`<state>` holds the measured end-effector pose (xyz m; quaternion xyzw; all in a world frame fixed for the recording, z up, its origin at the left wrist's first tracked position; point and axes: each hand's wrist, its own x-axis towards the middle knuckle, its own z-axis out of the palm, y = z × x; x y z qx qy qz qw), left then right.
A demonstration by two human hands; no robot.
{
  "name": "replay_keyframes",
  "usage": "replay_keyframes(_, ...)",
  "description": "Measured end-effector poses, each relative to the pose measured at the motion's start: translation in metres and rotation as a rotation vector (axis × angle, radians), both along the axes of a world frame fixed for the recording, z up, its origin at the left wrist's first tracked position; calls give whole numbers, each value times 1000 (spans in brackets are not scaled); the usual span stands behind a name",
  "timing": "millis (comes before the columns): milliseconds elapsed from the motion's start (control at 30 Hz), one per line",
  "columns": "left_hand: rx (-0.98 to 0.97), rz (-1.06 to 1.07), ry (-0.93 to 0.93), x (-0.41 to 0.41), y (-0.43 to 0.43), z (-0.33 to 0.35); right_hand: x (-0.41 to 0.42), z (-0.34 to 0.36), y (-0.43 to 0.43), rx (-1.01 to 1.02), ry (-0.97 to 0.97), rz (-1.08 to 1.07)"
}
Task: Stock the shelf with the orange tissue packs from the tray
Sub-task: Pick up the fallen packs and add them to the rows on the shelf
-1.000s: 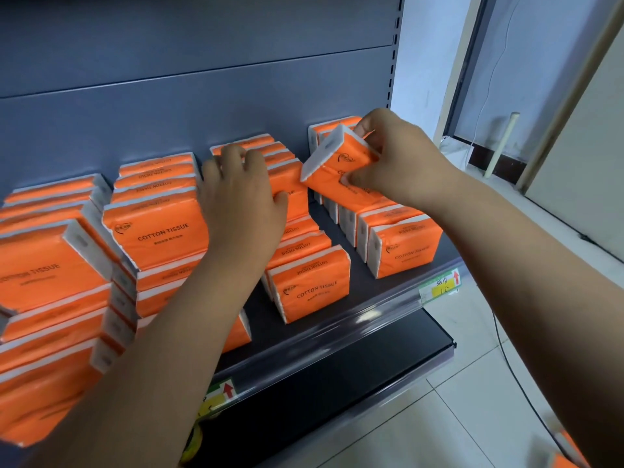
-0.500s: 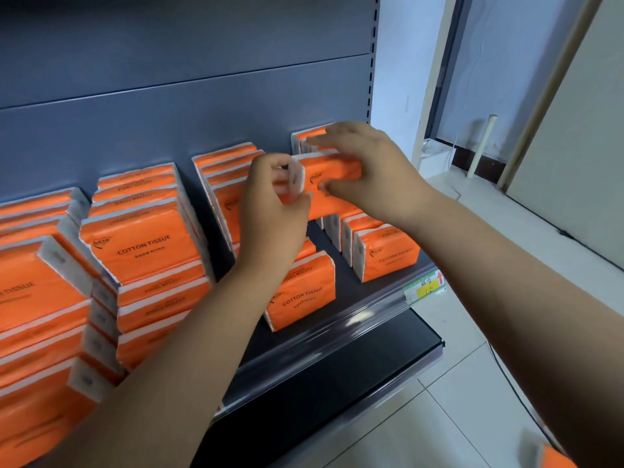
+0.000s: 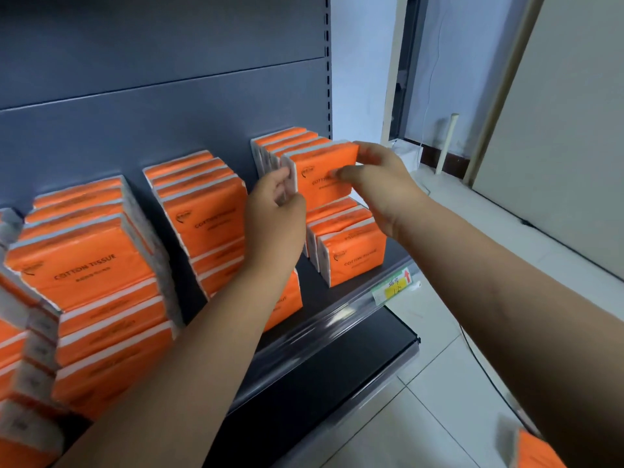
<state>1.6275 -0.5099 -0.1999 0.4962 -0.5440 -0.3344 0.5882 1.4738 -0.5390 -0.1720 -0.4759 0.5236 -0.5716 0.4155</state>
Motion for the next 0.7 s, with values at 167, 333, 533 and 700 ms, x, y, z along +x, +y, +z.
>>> replay_keyframes(167,82,-30,-47,-8,-4,1,-5,-5,-7,81,-207,12)
replay_keyframes(333,138,-93,-27,-10,-6,2,-7,0,-10,94,-121,73)
replay_keyframes(533,189,-192,102,-5,-9,0,-3,-3,-14,159,-152,90)
replay_keyframes(700,266,-172,222,-3,-12,8,-1,-6,-19,152,-127,92)
